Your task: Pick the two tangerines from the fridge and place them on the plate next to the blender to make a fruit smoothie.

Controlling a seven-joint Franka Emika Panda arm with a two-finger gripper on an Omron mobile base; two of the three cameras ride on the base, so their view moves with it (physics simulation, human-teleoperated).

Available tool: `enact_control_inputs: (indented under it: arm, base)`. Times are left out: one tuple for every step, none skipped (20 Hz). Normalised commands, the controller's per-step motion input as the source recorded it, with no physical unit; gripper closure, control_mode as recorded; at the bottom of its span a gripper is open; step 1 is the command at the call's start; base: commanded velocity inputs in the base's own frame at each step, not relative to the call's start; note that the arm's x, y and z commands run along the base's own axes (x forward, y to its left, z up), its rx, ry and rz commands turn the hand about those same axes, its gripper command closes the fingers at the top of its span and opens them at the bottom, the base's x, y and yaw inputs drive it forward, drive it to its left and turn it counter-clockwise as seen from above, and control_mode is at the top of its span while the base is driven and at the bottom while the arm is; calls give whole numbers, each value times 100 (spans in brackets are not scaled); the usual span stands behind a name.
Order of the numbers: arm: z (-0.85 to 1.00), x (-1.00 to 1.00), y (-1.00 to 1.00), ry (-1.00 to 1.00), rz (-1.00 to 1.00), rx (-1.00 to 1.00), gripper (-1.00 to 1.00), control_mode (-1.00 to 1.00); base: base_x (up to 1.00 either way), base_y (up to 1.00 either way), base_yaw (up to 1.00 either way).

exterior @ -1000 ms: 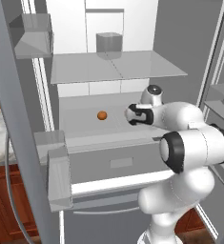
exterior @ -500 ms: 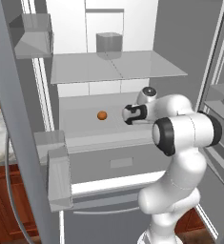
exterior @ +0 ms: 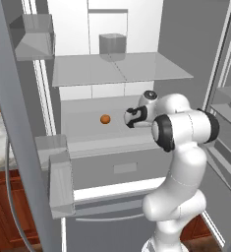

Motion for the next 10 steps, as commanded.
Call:
enact_control_inputs:
  arm:
    - [-10, 26, 0, 0, 0, 0, -100, -100]
    - [-9, 26, 0, 0, 0, 0, -100, -100]
    - [-10, 26, 0, 0, 0, 0, -100, -100]
    - [-14, 26, 0, 0, 0, 0, -100, -100]
    - [-13, 27, 0, 0, 0, 0, -100, -100]
    - [-13, 28, 0, 0, 0, 0, -100, -100]
    - [-14, 28, 0, 0, 0, 0, -100, -100]
    - [-14, 28, 0, 0, 0, 0, -100, -100]
    - [-14, 29, 0, 0, 0, 0, -100, -100]
    - [-14, 28, 0, 0, 0, -1, -100, -100]
  base:
    - [0, 0, 0]
    - [0, 0, 0]
    - [0, 0, 0]
    - [0, 0, 0]
    - [0, 0, 0]
    - [0, 0, 0]
    - [0, 0, 0]
    - [0, 0, 0]
    - [0, 0, 0]
    - [0, 0, 0]
